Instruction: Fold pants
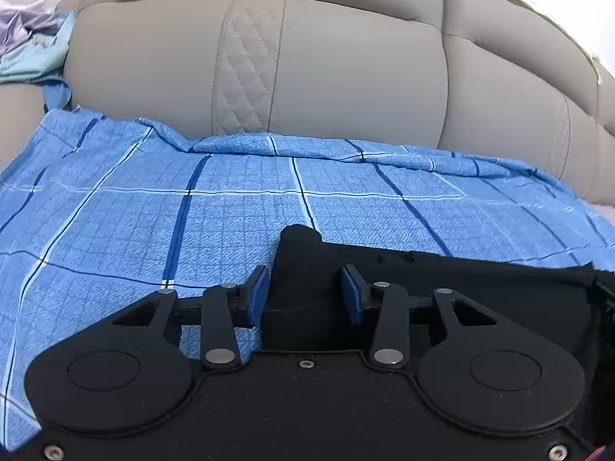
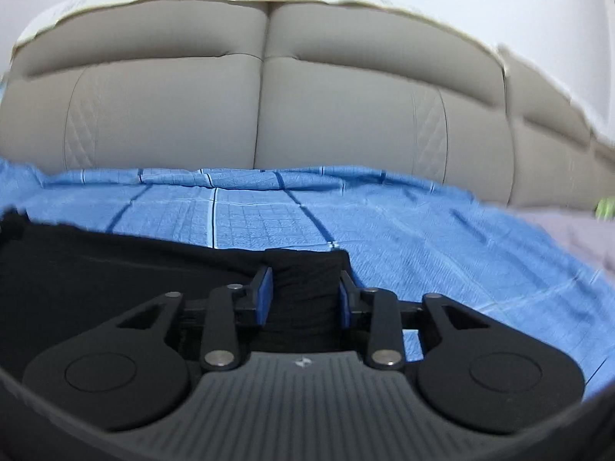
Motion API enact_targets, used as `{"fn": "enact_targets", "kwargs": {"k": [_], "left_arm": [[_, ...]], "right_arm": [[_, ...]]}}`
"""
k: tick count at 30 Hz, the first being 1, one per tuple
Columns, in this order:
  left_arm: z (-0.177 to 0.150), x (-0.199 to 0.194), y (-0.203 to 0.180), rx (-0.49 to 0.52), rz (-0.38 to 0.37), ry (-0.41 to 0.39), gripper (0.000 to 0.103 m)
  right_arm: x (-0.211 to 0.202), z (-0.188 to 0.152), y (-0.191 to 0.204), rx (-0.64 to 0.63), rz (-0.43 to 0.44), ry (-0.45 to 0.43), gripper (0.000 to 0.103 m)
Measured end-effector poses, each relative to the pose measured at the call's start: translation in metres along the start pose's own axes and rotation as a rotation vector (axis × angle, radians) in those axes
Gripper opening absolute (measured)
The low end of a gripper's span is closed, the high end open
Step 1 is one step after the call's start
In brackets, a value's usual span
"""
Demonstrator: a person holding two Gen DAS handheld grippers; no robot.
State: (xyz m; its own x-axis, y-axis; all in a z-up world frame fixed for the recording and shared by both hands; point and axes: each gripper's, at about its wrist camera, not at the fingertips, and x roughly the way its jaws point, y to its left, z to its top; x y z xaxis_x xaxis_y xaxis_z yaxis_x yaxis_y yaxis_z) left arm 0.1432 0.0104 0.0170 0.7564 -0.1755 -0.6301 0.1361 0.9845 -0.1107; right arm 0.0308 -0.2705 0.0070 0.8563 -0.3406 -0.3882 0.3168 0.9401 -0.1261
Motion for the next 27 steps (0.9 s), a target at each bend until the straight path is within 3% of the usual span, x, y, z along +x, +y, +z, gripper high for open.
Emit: {"fn": "enact_targets", "kwargs": {"k": [2,4,6,8,12,16,20,27], "left_arm": [[0.006,-0.011,0.006,-0.049,-0.036,-0.003,0.042],[0.012,-0.02,0.011,-0.068,-0.056,0.001,0.051],[0.015,-0.024,0.011,-0.042,-0.08,0.025,0.058],[0.015,-0.023,0.009,-0.013,-0.097,0.068,0.062],[0.01,-0.009,0.007,0.02,-0.126,0.146,0.066],[0.006,-0.002,0.01,-0.006,-0.154,0.147,0.07],[0.01,0.005,0.011,-0.017,-0.188,0.157,0.075],[0.013,0.018,0.004,0.031,-0.219,0.17,0.095]], "right_arm": [[-0.006,0.004,-0.003,-0.023,0.002,-0.029,0.047],[-0.009,0.008,-0.01,0.003,0.004,-0.041,0.055],[-0.007,0.009,-0.02,0.016,0.002,-0.02,0.07],[-0.002,0.01,-0.028,0.011,0.018,0.004,0.076],[0.015,0.013,-0.051,0.062,0.149,0.112,0.085],[0.039,0.011,-0.092,0.256,0.329,0.228,0.084],[0.041,0.014,-0.088,0.187,0.437,0.234,0.063],[0.051,0.014,-0.091,0.218,0.493,0.237,0.059]]}}
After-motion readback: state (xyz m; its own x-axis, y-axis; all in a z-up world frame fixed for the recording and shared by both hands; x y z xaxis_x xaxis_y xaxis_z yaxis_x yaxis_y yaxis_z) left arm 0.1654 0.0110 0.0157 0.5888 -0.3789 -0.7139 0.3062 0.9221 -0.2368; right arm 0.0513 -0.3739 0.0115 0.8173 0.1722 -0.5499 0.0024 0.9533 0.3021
